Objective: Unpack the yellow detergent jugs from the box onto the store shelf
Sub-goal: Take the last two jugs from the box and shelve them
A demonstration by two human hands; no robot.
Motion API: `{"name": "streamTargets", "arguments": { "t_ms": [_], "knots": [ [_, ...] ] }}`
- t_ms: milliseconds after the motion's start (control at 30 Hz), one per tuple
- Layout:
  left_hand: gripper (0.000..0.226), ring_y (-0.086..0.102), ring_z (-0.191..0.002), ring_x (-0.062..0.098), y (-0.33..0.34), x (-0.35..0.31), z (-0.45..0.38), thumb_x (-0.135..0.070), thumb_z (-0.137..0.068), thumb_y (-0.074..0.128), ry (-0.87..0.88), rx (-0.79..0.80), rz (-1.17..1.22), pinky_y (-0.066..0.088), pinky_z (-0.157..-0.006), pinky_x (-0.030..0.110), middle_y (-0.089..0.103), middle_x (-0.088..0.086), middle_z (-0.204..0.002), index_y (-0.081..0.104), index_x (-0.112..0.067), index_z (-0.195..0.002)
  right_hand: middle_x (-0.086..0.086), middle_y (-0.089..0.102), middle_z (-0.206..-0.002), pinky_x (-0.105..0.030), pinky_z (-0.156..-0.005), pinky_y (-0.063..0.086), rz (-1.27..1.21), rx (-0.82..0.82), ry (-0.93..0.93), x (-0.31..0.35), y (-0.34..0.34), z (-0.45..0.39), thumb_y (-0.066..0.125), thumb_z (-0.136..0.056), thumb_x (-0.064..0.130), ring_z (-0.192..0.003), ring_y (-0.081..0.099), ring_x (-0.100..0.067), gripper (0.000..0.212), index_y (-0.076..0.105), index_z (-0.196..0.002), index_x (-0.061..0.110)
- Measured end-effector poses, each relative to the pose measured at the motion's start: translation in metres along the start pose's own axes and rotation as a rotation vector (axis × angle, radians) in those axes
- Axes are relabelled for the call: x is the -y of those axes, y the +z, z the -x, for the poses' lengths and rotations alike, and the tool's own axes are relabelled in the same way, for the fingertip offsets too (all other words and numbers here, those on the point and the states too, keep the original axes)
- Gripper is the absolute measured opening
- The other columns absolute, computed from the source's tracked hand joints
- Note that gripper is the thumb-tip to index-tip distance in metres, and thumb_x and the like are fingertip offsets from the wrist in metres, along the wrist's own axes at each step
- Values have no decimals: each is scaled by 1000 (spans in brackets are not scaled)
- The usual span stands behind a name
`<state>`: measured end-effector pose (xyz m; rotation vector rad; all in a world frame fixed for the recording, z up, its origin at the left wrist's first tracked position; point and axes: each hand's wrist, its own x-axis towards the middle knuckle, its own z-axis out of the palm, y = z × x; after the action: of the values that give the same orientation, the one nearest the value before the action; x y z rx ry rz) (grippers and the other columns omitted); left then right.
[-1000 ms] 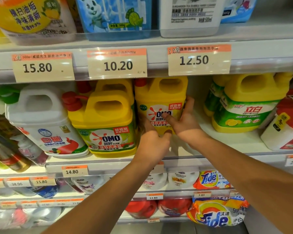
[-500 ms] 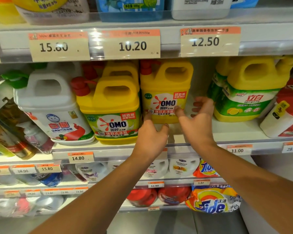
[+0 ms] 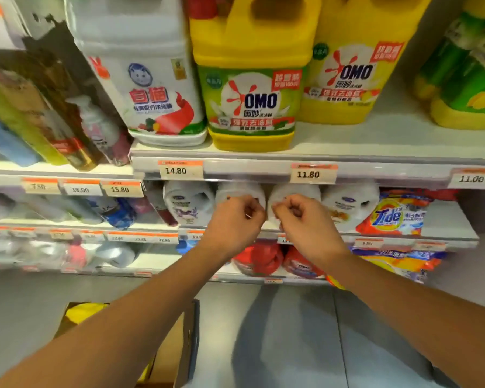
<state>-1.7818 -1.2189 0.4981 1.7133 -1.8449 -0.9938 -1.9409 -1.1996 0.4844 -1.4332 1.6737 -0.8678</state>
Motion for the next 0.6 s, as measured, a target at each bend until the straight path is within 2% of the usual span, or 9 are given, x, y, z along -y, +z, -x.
{"name": "streamTargets", "arguments": {
  "t_ms": [67, 133, 200, 267, 367, 467, 533, 600],
  "knots": [
    [16, 70, -80, 15, -7, 49, 12, -23, -90, 61, -98, -5, -11, 53, -72, 28, 77, -2, -85, 76, -17, -91, -4, 65, -64, -43, -68, 56, 54, 31, 59, -11, 38, 6, 61, -88, 43, -64, 64, -22, 28, 62, -77, 17],
    [15, 71, -81, 18, -17, 100, 25, -25, -89, 61, -198, 1, 3, 56, -74, 31, 77, -1, -83, 75, -18, -88, 5, 61, -55, -36, -64, 52, 71, 53, 109, -21, 75, 11, 64, -89, 39, -55, 57, -13, 26, 57, -72, 20],
    [17, 71, -82, 19, -31, 152, 41, -31, -89, 61, -288, 4, -5, 58, -78, 36, 76, -3, -82, 72, -20, -84, 11, 55, -49, -36, -64, 48, 93, 111, 131, -28, 120, 16, 65, -89, 34, -53, 51, -11, 29, 52, -67, 20],
    [21, 70, -83, 21, -49, 204, 55, -35, -89, 60, -351, -9, -32, 56, -78, 36, 76, -1, -81, 72, -19, -83, 8, 56, -52, -41, -71, 54, 100, 153, 179, -32, 167, 20, 64, -86, 36, -60, 55, -19, 27, 53, -67, 20],
    [21, 69, -82, 25, -76, 275, 70, -32, -91, 62, -435, -28, -57, 51, -72, 33, 75, 4, -78, 73, -15, -83, 6, 61, -65, -38, -76, 52, 148, 203, 233, -34, 237, 28, 63, -86, 37, -70, 59, -21, 24, 57, -71, 19],
    [25, 67, -73, 29, -100, 347, 86, -33, -93, 62, -493, -6, -75, 50, -68, 34, 72, 5, -72, 68, -14, -78, 7, 68, -74, -31, -67, 48, 233, 308, 271, -39, 305, 40, 59, -89, 44, -76, 66, -19, 23, 61, -80, 22],
    [26, 65, -78, 28, -114, 394, 99, -31, -94, 61, -541, 0, -105, 48, -70, 34, 72, 7, -75, 66, -14, -74, 3, 70, -75, -30, -63, 42, 258, 378, 304, -45, 348, 48, 57, -90, 48, -77, 68, -22, 29, 60, -81, 21],
    [24, 63, -78, 25, -128, 439, 111, -29, -93, 63, -582, 7, -87, 43, -67, 30, 70, 3, -74, 64, -18, -71, -1, 72, -77, -30, -61, 45, 273, 430, 347, -52, 391, 56, 56, -92, 50, -74, 70, -21, 35, 61, -80, 18]
  ]
}}
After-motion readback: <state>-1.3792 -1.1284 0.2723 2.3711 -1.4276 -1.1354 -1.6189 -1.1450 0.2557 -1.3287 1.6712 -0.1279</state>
